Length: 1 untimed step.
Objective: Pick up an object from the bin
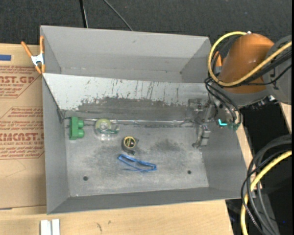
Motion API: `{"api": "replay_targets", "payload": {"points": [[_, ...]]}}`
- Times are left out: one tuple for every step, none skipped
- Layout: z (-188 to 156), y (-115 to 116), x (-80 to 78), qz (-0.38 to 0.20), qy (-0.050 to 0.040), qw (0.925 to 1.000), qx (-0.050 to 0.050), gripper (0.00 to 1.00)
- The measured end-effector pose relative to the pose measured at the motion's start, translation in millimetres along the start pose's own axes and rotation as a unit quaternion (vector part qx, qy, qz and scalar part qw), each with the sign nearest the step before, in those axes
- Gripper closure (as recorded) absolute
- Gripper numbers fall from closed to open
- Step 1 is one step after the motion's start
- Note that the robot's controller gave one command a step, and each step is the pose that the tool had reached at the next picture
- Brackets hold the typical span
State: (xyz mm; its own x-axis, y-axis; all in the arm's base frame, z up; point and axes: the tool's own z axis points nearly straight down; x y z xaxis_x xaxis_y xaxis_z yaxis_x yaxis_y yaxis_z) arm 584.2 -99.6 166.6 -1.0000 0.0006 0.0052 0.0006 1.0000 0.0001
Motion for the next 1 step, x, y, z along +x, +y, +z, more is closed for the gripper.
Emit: {"api": "replay_targets", "payload": {"points": [[86.3,127.0,57.6,-0.145,-0.0003,0.9894,-0.001,0.0]]}}
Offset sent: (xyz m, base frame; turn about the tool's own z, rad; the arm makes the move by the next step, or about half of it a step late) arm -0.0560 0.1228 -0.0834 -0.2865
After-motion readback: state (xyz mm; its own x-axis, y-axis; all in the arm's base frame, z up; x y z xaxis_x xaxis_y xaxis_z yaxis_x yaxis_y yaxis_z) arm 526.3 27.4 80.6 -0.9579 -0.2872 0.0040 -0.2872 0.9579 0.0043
